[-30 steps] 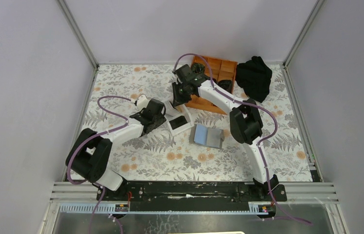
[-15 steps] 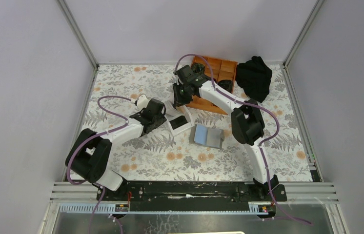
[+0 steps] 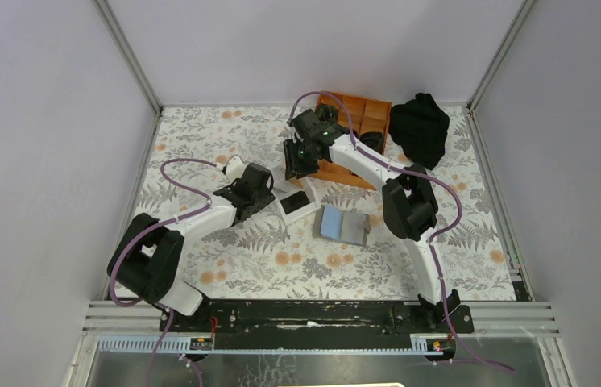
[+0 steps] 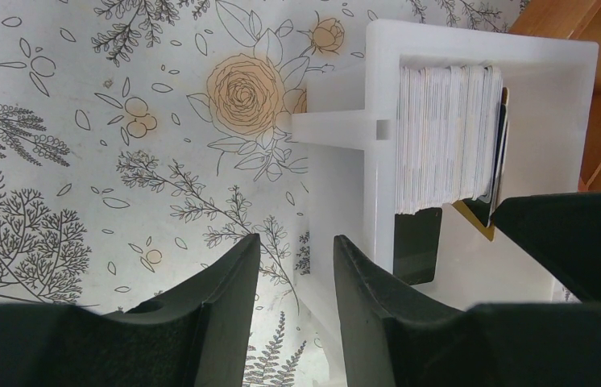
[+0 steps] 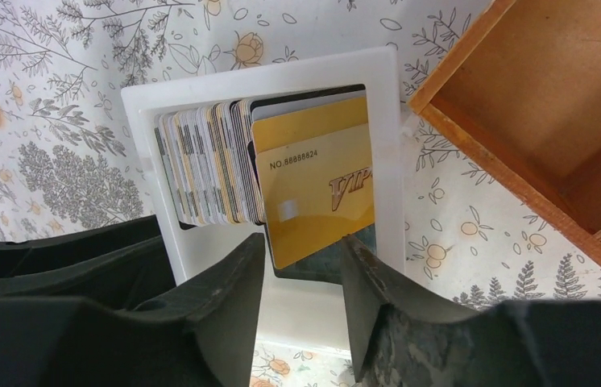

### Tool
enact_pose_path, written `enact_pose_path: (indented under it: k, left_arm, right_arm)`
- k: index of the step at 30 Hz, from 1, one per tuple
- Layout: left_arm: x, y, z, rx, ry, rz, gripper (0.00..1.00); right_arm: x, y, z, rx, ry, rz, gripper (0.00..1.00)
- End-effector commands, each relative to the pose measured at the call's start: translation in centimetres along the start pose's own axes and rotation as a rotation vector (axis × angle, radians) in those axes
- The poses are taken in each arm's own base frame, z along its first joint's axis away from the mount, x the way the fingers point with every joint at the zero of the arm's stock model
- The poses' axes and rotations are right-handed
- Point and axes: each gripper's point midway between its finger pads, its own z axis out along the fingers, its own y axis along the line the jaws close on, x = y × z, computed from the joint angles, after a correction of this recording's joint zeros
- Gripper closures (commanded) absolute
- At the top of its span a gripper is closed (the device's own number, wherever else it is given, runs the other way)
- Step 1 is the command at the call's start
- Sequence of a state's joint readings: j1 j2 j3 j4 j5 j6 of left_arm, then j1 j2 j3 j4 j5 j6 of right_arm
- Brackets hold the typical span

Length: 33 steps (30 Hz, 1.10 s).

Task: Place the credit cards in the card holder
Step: Pick up the credit card from the storage box.

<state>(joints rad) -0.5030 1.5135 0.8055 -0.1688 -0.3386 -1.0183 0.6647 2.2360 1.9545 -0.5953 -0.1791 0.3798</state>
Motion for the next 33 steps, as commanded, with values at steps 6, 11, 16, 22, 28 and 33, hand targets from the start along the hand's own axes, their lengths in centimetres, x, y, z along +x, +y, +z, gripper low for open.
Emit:
enact_pose_path:
  k: [6, 11, 16, 22, 28, 33]
  left_arm:
    - [-0.9, -1.2, -0.1, 0.053, -0.030, -0.025, 0.54]
    - [-0.7, -1.1, 0.0, 0.053, -0.027, -0.026, 0.54]
    - [-0.7, -1.2, 0.0, 0.058, -0.026, -0.027, 0.54]
    - [-0.7, -1.3, 0.1, 0.059, -0.024, -0.029, 0.54]
    - [-0.5, -1.2, 0.1, 0.058, -0.018, -0.029, 0.54]
    - [-0.5, -1.1, 0.1, 0.058, -0.018, -0.028, 0.54]
  right_arm:
    - [0.1, 1.4, -0.2, -0.056, 0.024, 0.004, 0.51]
    - [0.6, 1.8, 0.6, -0.093, 0.054, 0.024, 0.54]
    - [0.6, 2.8, 0.4, -0.142, 0.056, 0.047, 0.62]
    - [-0.4, 3.4, -0.7, -0.153, 0.026, 0.041, 0.70]
    - [-1.4, 4.2, -1.7, -0.170, 0.000, 0.041, 0.70]
    - [-2.1, 4.5, -2.3, -0.176, -0.016, 0.038, 0.70]
